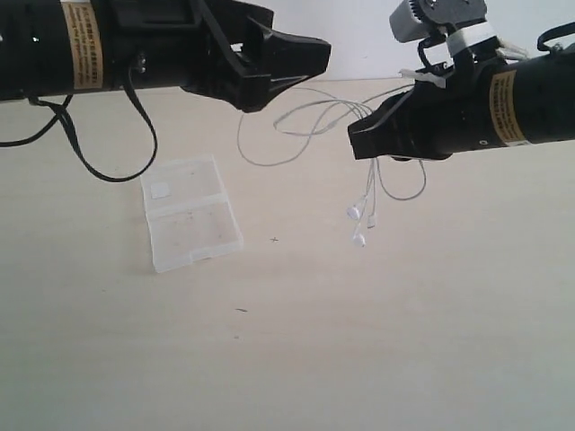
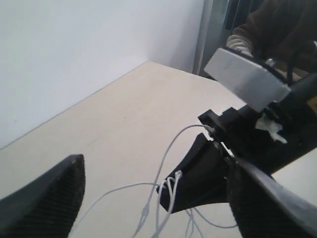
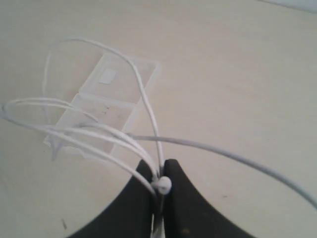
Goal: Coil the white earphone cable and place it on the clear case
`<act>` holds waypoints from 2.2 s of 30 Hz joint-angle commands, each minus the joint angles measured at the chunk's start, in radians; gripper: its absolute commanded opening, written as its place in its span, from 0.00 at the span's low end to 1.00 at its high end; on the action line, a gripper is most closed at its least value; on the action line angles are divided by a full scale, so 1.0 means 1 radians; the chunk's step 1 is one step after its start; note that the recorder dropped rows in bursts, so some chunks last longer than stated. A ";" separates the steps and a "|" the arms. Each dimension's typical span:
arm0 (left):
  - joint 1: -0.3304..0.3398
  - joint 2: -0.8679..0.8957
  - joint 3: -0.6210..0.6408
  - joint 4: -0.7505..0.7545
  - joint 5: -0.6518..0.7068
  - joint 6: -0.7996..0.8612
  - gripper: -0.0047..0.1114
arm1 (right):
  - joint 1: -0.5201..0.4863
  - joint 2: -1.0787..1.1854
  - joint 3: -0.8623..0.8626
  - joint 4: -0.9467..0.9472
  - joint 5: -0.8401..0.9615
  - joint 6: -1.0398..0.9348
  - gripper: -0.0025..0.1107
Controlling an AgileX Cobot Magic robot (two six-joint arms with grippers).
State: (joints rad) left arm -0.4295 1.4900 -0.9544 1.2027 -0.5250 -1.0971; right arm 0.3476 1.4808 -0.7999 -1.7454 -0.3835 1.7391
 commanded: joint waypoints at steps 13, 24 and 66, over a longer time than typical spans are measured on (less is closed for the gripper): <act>0.088 -0.151 0.110 0.032 -0.215 0.001 0.69 | 0.001 0.000 -0.022 0.001 0.761 0.021 0.02; 0.284 -0.158 0.209 0.018 -0.553 -0.007 0.69 | 0.001 -0.002 -0.125 0.001 0.468 -0.009 0.02; 0.468 -0.421 0.489 0.001 -0.696 -0.028 0.04 | 0.017 0.268 -0.613 1.978 1.097 -2.124 0.02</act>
State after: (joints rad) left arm 0.0084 1.1203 -0.5205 1.2646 -1.2098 -1.1638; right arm 0.3516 1.7468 -1.4047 0.1228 0.7631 -0.2991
